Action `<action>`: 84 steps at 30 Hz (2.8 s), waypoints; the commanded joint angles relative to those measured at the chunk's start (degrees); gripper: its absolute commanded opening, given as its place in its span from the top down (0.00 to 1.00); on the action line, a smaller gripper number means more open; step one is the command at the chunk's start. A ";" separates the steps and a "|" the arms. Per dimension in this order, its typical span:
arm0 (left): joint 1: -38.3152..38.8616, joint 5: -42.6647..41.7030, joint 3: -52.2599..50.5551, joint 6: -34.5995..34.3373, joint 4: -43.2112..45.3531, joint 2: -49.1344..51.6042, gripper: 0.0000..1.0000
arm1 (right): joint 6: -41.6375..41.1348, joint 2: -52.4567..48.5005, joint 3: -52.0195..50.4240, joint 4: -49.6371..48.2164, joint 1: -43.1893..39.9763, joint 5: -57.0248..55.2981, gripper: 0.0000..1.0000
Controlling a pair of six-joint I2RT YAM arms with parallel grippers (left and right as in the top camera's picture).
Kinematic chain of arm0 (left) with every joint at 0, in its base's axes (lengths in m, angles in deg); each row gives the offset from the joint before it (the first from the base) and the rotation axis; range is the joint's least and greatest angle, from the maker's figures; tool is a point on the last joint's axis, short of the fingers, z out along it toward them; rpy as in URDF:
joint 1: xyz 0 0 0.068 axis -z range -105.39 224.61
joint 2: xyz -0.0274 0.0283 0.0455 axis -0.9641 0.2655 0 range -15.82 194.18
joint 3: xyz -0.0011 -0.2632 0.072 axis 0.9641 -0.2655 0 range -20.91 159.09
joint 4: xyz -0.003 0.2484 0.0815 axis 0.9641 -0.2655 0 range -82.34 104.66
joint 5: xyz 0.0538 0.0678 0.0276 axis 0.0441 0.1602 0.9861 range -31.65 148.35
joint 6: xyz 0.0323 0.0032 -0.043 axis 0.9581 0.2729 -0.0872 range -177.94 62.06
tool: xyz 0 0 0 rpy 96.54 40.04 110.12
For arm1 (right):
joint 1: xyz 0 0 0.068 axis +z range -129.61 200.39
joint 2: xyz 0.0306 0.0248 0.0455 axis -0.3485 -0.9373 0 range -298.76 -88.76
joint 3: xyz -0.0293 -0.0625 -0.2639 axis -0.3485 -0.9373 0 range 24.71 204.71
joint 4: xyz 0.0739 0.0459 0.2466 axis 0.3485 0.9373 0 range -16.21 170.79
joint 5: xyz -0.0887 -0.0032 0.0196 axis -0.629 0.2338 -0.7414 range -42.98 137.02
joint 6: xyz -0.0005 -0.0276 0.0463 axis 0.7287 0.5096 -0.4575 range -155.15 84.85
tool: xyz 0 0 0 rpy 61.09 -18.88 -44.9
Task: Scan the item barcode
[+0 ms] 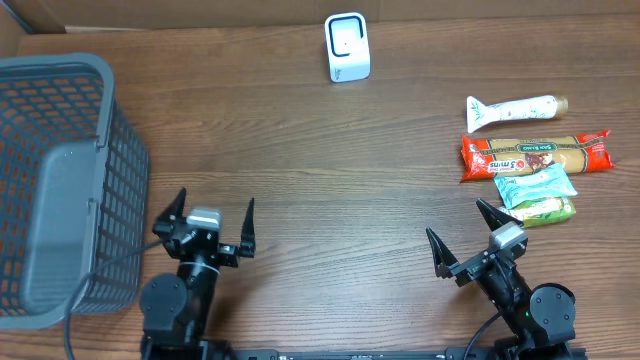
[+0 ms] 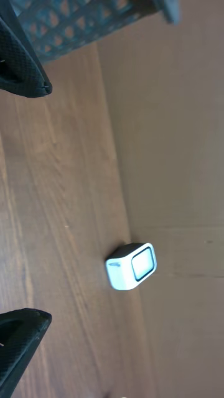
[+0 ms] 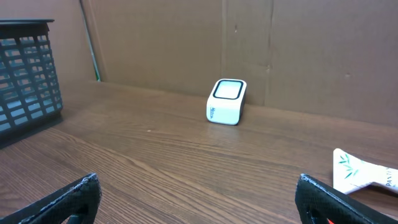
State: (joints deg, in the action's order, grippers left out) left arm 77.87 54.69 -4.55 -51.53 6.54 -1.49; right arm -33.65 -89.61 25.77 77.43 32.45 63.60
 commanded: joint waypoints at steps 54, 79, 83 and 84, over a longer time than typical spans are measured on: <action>-1.49 -0.63 -14.93 1.29 1.53 -14.08 0.00 | 0.07 0.68 -0.59 -0.42 0.26 0.22 0.00; -1.49 -0.66 -14.93 1.31 1.55 -14.08 0.00 | 0.07 0.68 -0.59 -0.42 0.26 0.22 0.00; -1.49 -0.63 -14.93 1.31 1.55 -14.08 0.01 | 0.07 0.68 -0.59 -0.42 0.26 0.22 0.00; -1.49 -0.63 -14.93 1.31 1.55 -14.08 0.00 | 0.07 0.68 -0.59 -0.39 0.26 0.22 0.00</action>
State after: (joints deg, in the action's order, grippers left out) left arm 76.74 54.25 -18.91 -51.31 7.83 -14.91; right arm -33.65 -89.61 25.77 77.41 32.43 63.60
